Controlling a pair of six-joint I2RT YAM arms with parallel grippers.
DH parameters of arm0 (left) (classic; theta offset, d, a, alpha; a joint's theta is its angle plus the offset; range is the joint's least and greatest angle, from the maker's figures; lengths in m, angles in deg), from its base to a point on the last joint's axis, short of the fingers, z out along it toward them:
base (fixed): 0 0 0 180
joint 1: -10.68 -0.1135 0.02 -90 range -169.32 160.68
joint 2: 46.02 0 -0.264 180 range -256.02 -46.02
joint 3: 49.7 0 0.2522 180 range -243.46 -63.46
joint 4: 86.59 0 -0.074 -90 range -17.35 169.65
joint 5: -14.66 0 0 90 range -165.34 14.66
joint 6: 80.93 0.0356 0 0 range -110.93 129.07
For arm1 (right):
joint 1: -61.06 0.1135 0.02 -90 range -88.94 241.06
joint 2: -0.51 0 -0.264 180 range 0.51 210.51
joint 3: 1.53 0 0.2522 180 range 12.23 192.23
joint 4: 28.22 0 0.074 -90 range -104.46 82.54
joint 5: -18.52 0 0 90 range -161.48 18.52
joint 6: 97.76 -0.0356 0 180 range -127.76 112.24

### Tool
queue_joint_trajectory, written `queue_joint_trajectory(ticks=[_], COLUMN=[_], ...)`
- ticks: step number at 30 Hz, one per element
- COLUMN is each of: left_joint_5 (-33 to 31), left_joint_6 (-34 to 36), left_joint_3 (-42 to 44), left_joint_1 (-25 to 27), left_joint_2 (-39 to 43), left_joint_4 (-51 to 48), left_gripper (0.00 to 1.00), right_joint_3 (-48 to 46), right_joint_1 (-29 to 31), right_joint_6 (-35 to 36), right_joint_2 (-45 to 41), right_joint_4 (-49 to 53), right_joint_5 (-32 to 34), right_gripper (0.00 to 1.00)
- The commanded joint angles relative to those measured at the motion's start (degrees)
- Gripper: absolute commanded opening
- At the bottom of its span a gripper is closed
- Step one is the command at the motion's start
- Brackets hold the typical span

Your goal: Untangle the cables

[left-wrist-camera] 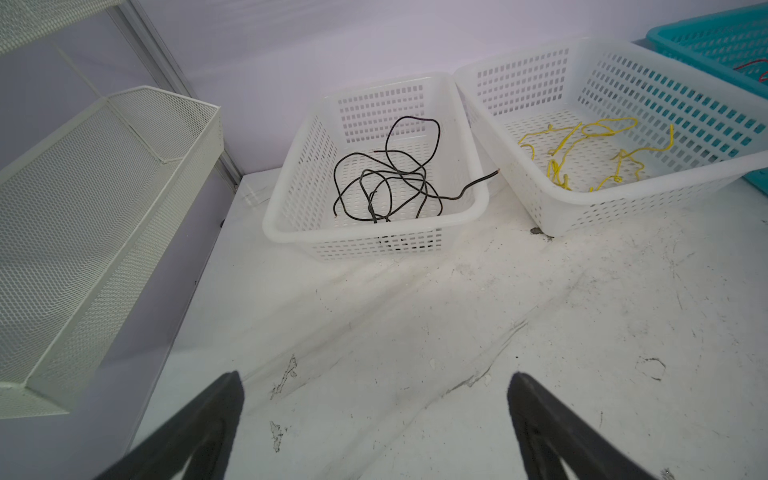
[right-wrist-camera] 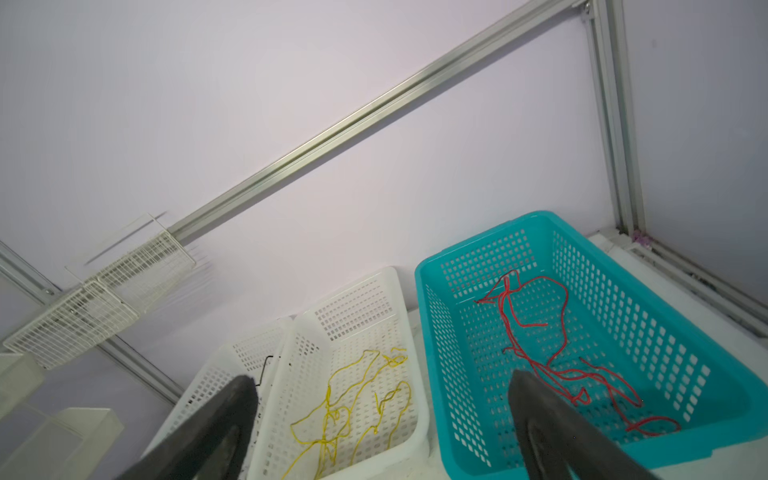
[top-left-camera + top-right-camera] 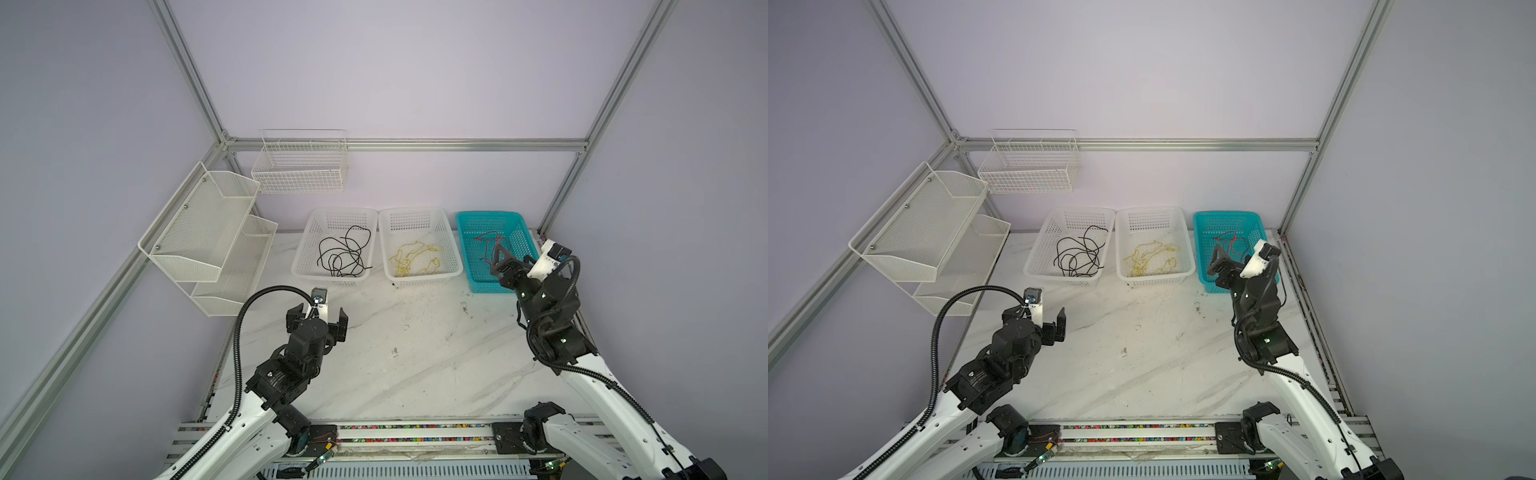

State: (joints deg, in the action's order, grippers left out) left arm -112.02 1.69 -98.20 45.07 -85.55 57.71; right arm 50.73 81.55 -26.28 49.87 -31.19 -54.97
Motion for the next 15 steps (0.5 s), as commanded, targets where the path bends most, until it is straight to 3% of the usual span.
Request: queue_joint_trajectory(ticks=[1, 4, 15], left_joint_5=[-3.47, -4.19, -0.08], left_joint_6=[-2.62, -1.78, -2.82], left_joint_3=[2.11, 2.87, 4.67], left_joint_1=[-0.64, -1.61, -10.69], left_joint_2=[-2.86, -5.58, -14.76], left_joint_4=[5.79, 9.30, 20.26], left_gripper=[1.00, 1.00, 1.00], right_joint_3=[-5.11, -7.83, -10.68], right_joint_1=[1.13, 1.12, -2.60], right_joint_6=[9.73, 10.94, 14.94], right_joint_2=[-0.55, 3.12, 18.20], right_joint_4=[-9.10, -12.83, -29.30], right_joint_5=[11.06, 14.94, 19.77], right_gripper=[0.97, 0.97, 0.97])
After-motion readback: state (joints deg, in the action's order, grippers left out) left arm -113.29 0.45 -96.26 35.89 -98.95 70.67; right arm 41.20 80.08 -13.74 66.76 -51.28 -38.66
